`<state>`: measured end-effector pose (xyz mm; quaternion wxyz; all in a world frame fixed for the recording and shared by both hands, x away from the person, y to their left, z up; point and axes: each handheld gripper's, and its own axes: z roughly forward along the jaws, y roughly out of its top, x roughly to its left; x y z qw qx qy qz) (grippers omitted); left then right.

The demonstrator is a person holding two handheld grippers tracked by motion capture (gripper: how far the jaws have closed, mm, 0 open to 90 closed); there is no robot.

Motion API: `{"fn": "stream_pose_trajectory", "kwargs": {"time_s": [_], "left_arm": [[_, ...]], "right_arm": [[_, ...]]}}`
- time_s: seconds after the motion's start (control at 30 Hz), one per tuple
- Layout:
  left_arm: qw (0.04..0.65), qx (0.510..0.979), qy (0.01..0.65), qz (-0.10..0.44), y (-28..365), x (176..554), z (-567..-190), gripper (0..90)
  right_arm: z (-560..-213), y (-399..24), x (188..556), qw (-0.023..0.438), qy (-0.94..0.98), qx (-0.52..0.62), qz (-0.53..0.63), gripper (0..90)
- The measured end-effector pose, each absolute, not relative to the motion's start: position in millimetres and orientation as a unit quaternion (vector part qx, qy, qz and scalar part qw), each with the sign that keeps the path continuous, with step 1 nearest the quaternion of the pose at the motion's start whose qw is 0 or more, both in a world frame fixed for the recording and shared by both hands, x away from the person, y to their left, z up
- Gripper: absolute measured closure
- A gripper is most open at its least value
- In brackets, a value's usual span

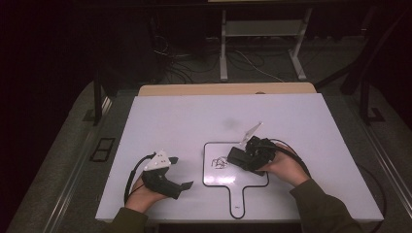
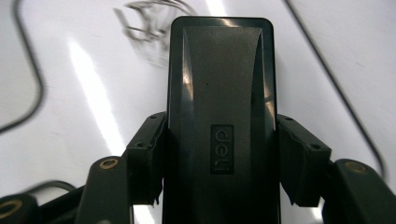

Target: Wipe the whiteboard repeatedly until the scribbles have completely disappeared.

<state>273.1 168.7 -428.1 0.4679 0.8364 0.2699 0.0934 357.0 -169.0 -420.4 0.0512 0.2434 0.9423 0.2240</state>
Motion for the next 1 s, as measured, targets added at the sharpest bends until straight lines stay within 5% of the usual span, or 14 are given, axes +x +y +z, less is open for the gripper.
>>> {"fn": "stream_pose_trajectory", "kwargs": {"time_s": [0.3, 0.77, 1.0], "left_arm": [[0.468, 0.836, 0.271, 0.092, 168.3, 273.2, -428.4, 0.0], [0.469, 0.836, 0.269, 0.094, 169.1, 273.3, -427.7, 0.0], [0.469, 0.836, 0.268, 0.094, 169.1, 273.4, -427.5, 0.0]], "right_arm": [[-420.6, -197.4, 371.4, 0.070, 0.928, 0.294, 0.217, 38.7], [-419.6, -172.5, 342.4, 0.047, 0.948, 0.231, 0.216, 38.7], [-420.0, -188.6, 356.1, 0.061, 0.938, 0.266, 0.214, 38.7]]}}
